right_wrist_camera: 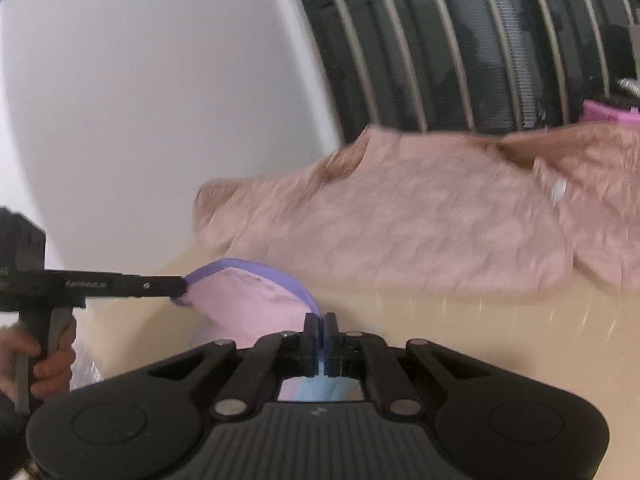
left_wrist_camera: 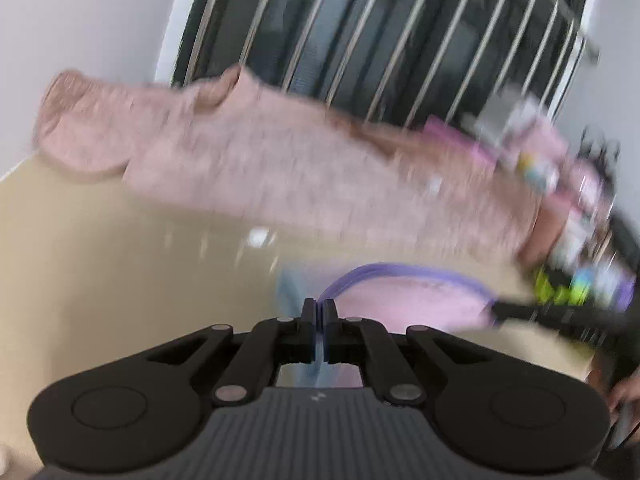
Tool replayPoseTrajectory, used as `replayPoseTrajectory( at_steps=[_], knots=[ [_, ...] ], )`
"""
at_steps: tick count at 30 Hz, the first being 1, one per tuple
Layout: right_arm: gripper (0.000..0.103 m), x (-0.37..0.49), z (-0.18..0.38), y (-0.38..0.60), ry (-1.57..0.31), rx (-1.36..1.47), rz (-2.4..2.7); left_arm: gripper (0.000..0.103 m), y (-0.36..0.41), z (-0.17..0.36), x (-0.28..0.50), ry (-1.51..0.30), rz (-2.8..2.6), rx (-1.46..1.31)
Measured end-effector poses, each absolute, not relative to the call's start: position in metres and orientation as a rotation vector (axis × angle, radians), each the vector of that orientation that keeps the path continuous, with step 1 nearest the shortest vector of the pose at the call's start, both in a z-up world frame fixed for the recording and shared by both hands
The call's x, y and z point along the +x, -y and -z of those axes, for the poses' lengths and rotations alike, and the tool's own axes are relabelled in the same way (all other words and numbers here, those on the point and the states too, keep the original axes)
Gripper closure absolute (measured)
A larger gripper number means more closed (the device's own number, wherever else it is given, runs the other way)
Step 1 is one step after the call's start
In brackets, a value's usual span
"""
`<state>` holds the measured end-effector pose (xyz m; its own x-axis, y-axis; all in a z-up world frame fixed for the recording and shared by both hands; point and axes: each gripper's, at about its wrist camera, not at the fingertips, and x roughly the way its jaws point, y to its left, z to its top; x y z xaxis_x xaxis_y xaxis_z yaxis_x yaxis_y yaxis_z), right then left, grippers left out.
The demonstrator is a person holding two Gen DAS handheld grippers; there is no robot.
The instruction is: Fold clothes
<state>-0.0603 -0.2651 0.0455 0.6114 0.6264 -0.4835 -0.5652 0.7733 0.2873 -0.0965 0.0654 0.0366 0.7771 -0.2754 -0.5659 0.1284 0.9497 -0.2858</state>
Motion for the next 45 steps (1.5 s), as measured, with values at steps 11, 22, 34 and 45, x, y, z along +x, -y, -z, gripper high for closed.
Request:
replayPoseTrajectory(
  at_steps=[11,22,34,45],
  knots=[
    [0.051,-0.074,-0.050,0.274,-0.586,0.176,-0.730,0.062,-0.067,-0.056,-0.100,-0.560,0.220,-0.242],
    [0.051,-0.063,-0.009,0.224,-0.664,0.060,-0.691,0.043,-0.034,-0.009,-0.085,-0.653,0.347,-0.109],
    [0.043,-0.072,-0.002,0.213,-0.624,-0.060,-0.677,0.024,-0.034,-0.003,-0.101,-0.654,0.356,-0.025],
    [0.032,-0.034,-0.027,0.239,-0.615,0.074,-0.688,0.028,-0.031,-0.001,-0.101,-0.659,0.384,0.042]
  ],
)
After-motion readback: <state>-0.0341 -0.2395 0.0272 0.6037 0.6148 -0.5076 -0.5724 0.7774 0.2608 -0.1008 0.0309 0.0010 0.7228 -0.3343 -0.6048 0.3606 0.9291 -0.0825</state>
